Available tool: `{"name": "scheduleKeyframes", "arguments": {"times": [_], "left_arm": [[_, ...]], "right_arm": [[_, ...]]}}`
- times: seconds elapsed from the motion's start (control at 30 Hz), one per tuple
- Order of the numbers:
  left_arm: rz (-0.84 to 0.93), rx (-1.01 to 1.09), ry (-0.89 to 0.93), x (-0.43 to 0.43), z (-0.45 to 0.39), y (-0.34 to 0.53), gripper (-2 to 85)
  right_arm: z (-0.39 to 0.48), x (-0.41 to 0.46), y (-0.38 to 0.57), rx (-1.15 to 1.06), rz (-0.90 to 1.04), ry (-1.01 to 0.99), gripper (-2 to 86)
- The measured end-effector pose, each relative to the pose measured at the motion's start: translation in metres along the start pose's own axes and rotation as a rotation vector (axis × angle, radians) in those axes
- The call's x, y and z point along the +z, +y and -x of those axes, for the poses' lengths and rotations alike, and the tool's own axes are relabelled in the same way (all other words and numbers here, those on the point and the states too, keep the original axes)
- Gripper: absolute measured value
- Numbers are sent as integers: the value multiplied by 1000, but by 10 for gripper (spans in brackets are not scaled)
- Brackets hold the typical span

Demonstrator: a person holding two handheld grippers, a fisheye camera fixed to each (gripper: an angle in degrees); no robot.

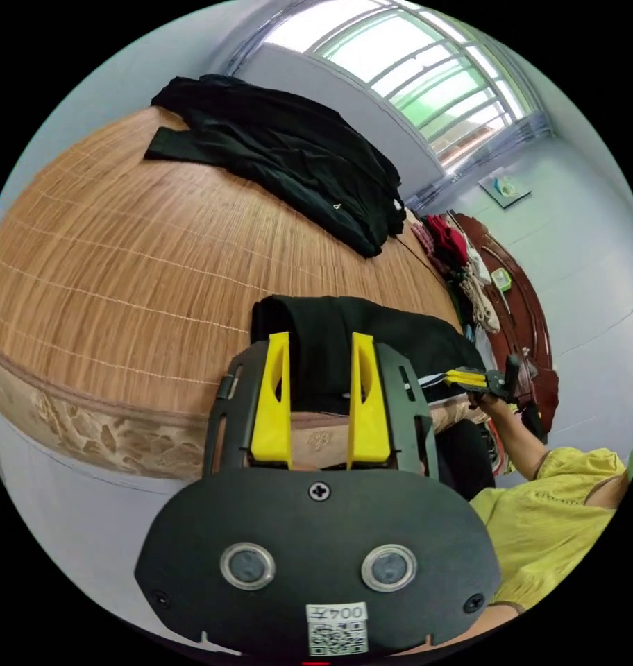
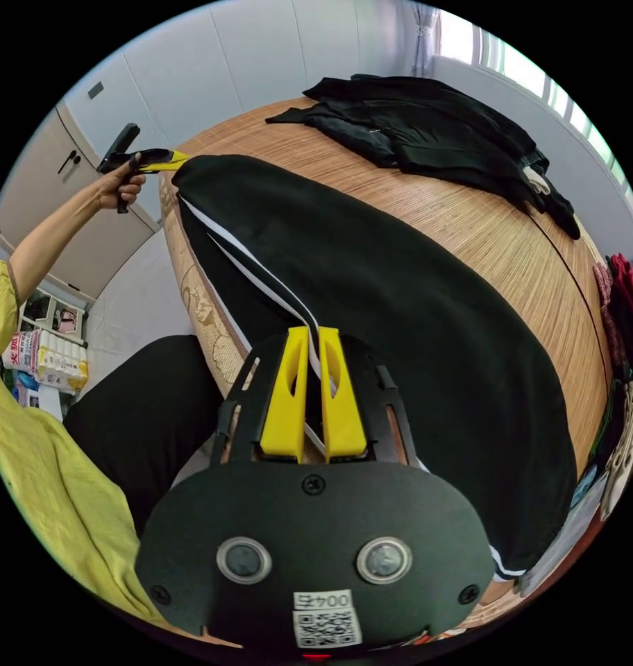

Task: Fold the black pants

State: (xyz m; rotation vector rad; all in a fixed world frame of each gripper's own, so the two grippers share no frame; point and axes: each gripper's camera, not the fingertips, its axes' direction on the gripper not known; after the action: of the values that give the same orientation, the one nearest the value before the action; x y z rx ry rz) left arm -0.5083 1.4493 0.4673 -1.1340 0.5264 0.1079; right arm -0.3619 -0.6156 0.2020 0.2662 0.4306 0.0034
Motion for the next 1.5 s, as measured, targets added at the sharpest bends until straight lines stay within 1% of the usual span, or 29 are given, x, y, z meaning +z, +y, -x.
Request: {"name": "scheduleKeyframes", "arguments": {"times": [0.07, 0.1, 0.17, 0.23, 0.3, 0.4, 0.5, 0.53, 0.6, 0.7, 0.73, 0.83, 0.87, 0.97, 1.03, 1.1, 1.17, 1.23, 1.27, 1.33, 1.37, 1.43, 1.5], "left_arm": [[32, 118, -85, -28, 5, -5, 143], [43, 143, -106, -33, 6, -6, 148], [73, 267, -198, -47, 7, -12, 175], [84, 351, -255, -54, 6, -20, 187], [119, 402, -270, -61, 8, -34, 188], [168, 457, -278, -78, 18, -62, 161], [166, 489, -264, -108, 26, -95, 99], [181, 502, -247, -120, 28, -110, 73], [222, 517, -231, -139, 31, -137, 50], [293, 474, -206, -181, 32, -204, 37], [306, 443, -183, -201, 31, -239, 34], [278, 401, -142, -258, 13, -341, 29], [258, 413, -141, -282, -3, -380, 28], [218, 509, -183, -341, -44, -447, 24], [253, 570, -203, -362, -46, -460, 22], [337, 577, -209, -365, -22, -455, 21], [467, 525, -203, -346, 35, -424, 20], [547, 444, -201, -330, 77, -396, 19], [578, 403, -198, -324, 98, -378, 18], [558, 366, -195, -333, 115, -365, 18], [489, 344, -177, -353, 118, -368, 18], [423, 329, -173, -388, 116, -383, 17], [412, 355, -188, -418, 104, -401, 17]], "right_arm": [[-3, 2, 1, 0, -2, -5, 35], [-3, 3, 2, 1, -3, -7, 35], [-6, 7, 4, 12, -3, -17, 36], [-7, 10, 5, 18, -2, -24, 36], [-8, 11, 6, 18, -5, -24, 35], [-9, 11, 6, 4, -2, -16, 34], [-9, 11, 5, -6, 5, 1, 30], [-8, 10, 4, -12, 2, 17, 28], [-8, 4, 2, -28, -9, 41, 23], [-16, -14, -3, -28, -25, 40, 18], [-21, -24, -5, -20, -42, 41, 17], [-39, -56, -10, 17, -103, 69, 15], [-46, -69, -11, 36, -137, 89, 14], [-51, -98, -9, 53, -219, 144, 13], [-45, -102, -5, 28, -227, 171, 14], [-33, -93, -1, -18, -209, 179, 14], [-12, -60, 5, -86, -127, 165, 15], [6, -25, 8, -146, -29, 159, 16], [21, -3, 12, -204, 34, 194, 16], [39, 20, 17, -288, 97, 273, 15], [46, 28, 20, -325, 113, 318, 15], [49, 32, 21, -352, 119, 358, 15], [46, 31, 19, -345, 120, 345, 16]]}}
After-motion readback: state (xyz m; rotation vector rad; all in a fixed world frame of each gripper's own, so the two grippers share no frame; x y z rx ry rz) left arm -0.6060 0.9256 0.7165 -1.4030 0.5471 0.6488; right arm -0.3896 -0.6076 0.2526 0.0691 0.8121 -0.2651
